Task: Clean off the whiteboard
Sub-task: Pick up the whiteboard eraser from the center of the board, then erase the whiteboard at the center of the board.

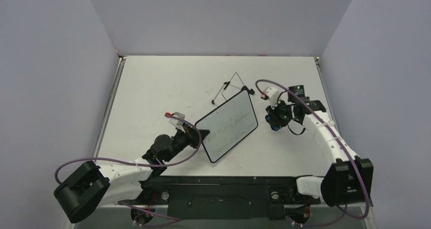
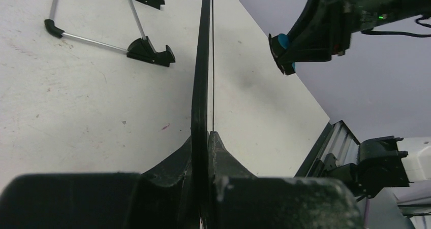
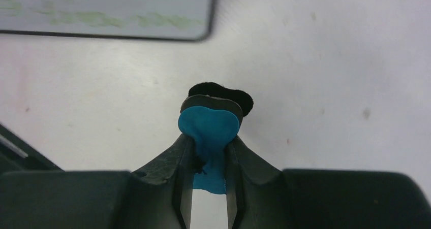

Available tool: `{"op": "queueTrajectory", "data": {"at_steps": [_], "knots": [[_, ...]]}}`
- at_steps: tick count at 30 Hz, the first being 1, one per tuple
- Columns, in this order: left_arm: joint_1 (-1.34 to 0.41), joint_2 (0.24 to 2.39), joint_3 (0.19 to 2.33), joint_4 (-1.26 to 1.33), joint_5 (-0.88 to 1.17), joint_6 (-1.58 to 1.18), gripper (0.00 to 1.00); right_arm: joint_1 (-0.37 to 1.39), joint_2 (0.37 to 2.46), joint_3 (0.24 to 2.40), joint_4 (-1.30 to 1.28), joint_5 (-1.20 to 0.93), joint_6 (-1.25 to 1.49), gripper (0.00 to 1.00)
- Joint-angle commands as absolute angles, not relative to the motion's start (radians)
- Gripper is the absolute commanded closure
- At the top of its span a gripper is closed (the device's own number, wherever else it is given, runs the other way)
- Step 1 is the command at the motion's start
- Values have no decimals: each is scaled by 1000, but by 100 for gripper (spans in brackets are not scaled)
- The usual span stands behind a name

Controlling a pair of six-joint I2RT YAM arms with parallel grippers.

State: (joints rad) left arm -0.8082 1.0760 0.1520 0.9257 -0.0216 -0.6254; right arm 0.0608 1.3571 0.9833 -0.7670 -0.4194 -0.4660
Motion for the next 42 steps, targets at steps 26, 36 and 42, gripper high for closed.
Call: {"op": "queueTrajectory", "data": {"at_steps": [26,36,42], "knots": [[-821,1247,328,954,9,-903,100,942,1232,952,-624,-227,-699,100],[-836,1287,330,1004,8,-956,100,1068,1360,1009,-497,-8,-585,100],[-841,1292,321,1027,10,-956,100,1002,1394,1012,-461,69,-531,100]]}}
